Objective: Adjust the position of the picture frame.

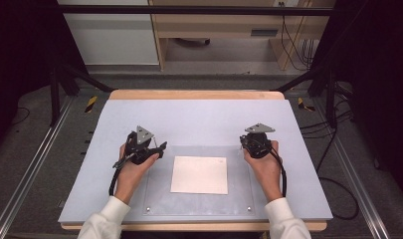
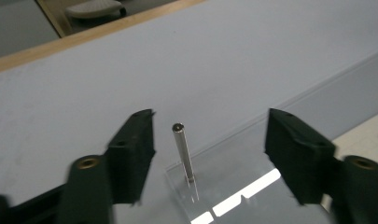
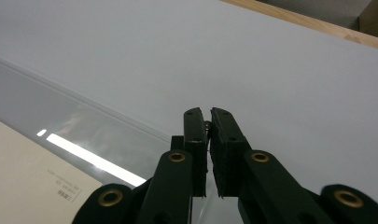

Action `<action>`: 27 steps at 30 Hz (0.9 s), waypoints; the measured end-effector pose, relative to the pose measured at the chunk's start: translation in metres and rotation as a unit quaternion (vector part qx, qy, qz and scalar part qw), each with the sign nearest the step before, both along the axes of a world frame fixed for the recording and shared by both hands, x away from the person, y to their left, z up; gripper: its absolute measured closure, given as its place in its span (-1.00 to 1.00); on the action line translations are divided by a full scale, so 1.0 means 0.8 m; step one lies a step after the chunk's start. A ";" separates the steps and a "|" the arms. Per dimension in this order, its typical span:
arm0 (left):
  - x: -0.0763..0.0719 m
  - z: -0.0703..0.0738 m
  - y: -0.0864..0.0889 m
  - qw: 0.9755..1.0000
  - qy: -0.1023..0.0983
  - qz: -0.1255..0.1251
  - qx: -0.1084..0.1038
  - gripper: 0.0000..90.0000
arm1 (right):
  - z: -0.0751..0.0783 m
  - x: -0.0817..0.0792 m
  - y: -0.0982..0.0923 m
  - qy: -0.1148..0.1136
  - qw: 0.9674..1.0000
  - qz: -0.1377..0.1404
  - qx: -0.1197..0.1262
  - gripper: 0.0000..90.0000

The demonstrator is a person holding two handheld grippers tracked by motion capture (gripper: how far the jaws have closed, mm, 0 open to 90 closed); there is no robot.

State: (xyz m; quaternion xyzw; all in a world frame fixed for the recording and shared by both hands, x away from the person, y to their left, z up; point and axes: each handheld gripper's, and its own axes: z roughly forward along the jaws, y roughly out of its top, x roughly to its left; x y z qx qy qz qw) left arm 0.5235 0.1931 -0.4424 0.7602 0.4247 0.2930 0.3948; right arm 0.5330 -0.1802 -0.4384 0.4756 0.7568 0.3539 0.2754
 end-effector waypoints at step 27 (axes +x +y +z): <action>0.011 -0.006 0.004 0.999 0.029 0.038 -0.013 0.88 | 0.003 0.003 0.001 0.004 1.000 0.001 -0.003 0.90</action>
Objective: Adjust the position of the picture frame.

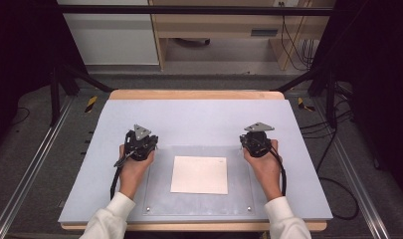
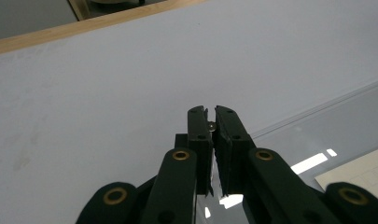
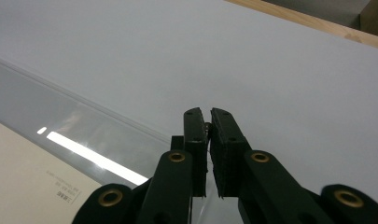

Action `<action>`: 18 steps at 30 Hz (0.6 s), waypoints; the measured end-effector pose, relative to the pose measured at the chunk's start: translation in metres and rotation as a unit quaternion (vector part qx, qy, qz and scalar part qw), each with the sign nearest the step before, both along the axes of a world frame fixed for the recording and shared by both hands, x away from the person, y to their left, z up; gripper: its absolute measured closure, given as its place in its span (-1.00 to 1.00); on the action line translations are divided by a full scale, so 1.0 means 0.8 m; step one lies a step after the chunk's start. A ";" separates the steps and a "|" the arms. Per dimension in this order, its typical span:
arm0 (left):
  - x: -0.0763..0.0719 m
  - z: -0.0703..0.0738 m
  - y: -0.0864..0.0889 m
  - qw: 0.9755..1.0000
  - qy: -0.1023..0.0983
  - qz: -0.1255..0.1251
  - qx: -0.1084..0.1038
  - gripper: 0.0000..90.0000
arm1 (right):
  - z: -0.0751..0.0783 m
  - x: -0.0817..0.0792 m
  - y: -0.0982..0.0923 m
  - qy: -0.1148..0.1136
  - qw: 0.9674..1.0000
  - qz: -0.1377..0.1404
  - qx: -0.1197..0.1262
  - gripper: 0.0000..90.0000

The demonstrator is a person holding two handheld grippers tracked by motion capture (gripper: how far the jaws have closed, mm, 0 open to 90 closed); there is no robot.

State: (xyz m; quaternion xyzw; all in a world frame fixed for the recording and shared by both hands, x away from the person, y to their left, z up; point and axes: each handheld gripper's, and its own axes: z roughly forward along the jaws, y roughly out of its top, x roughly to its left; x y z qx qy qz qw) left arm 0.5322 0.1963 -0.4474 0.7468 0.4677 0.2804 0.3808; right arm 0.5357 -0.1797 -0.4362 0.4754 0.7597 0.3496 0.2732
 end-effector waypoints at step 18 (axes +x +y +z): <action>0.010 0.008 0.001 0.999 0.033 -0.015 0.013 0.88 | 0.006 0.006 0.005 0.018 1.000 -0.008 -0.006 0.90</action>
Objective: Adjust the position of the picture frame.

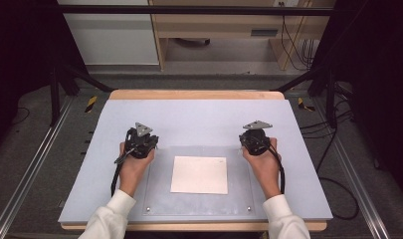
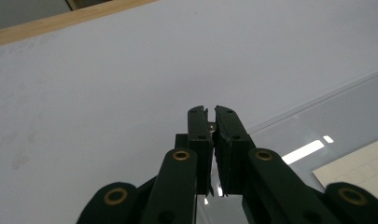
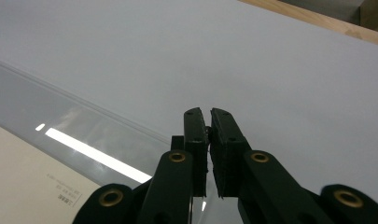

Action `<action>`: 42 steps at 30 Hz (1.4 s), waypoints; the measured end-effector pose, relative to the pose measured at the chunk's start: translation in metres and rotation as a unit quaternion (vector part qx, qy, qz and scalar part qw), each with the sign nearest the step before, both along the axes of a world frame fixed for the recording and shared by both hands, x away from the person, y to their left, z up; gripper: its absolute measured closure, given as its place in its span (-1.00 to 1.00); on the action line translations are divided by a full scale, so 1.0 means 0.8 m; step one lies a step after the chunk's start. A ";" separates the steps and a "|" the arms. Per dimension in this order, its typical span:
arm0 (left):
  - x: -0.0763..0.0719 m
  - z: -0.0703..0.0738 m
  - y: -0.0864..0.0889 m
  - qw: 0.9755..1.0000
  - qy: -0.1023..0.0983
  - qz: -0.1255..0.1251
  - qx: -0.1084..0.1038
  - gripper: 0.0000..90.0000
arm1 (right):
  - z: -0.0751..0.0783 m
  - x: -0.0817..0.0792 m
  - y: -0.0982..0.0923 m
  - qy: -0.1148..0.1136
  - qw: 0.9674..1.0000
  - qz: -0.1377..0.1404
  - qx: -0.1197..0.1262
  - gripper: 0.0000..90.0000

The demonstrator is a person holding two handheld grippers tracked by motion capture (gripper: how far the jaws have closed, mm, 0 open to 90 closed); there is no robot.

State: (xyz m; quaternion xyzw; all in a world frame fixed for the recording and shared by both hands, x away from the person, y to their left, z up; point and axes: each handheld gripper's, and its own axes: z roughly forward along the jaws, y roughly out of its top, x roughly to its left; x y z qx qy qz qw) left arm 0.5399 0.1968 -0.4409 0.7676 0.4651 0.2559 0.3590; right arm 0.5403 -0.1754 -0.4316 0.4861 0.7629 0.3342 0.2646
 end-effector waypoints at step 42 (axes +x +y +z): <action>0.050 0.014 0.010 0.994 0.100 -0.044 -0.002 0.88 | 0.012 0.052 -0.001 0.091 0.996 0.011 0.004 0.91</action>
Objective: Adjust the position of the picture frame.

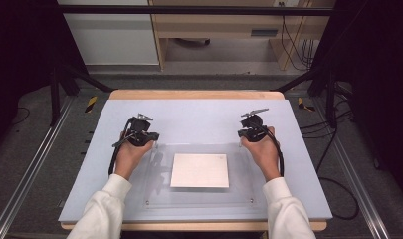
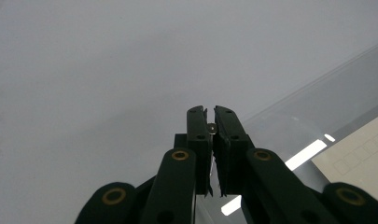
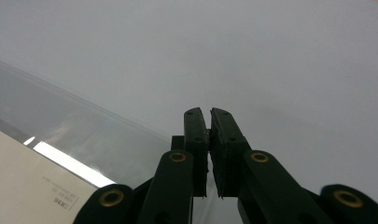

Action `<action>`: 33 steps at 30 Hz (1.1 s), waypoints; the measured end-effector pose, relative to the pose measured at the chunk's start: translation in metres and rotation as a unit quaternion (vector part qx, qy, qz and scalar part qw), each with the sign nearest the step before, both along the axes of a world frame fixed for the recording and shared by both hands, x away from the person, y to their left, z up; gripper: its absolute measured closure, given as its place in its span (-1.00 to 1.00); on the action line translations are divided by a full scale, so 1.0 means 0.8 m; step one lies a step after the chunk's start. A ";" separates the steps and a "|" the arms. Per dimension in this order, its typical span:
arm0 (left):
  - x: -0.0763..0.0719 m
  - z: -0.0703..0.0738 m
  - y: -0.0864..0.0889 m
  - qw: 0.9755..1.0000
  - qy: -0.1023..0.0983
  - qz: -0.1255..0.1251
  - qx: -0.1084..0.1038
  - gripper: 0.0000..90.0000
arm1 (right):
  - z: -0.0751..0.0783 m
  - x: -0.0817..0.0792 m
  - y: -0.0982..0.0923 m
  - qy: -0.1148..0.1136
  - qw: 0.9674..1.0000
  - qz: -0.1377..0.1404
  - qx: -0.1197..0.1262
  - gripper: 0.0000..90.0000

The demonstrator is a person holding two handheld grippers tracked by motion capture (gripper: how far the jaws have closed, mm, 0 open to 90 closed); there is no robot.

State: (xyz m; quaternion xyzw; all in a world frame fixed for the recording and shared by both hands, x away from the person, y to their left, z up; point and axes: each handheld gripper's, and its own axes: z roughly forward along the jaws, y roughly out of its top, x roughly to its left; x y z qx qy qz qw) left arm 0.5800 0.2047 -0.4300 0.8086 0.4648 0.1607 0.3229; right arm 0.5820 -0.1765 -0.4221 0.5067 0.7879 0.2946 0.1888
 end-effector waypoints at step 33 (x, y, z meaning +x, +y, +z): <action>0.013 -0.002 -0.001 1.000 0.028 -0.004 -0.002 0.89 | 0.000 0.004 -0.002 0.002 1.000 0.006 0.001 0.90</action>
